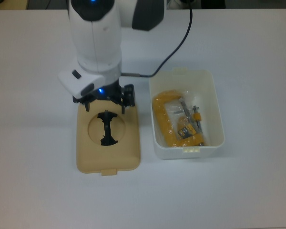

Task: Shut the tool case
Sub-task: 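Lower the gripper onto the tan lid and grasp its black handle, then lift the tan lid by its handle and carry it over the white box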

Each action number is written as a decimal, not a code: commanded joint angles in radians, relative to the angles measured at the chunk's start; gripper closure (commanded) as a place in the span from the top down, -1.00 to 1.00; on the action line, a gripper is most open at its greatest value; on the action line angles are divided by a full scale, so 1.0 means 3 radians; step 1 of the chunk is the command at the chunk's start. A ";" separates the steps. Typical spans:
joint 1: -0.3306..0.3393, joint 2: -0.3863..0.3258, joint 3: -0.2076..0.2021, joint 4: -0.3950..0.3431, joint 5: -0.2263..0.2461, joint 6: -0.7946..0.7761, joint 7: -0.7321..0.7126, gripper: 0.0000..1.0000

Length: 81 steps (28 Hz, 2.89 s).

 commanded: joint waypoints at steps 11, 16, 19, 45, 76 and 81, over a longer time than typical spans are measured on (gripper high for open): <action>0.0046 0.0267 -0.0019 -0.0027 -0.0125 0.0190 0.0114 1.00; 0.0046 0.0323 -0.0019 -0.0032 -0.0135 0.0221 0.0119 0.95; 0.0052 0.0359 -0.0019 -0.0032 -0.0161 0.0221 0.0119 0.86; 0.0067 0.0303 -0.0019 0.0025 -0.0140 0.0170 0.0186 -0.93; -0.0071 -0.0270 -0.0030 0.0352 0.0258 -0.0679 -0.0009 -1.00; 0.0041 -0.0270 -0.0019 0.0352 0.0263 -0.0679 0.0093 -1.00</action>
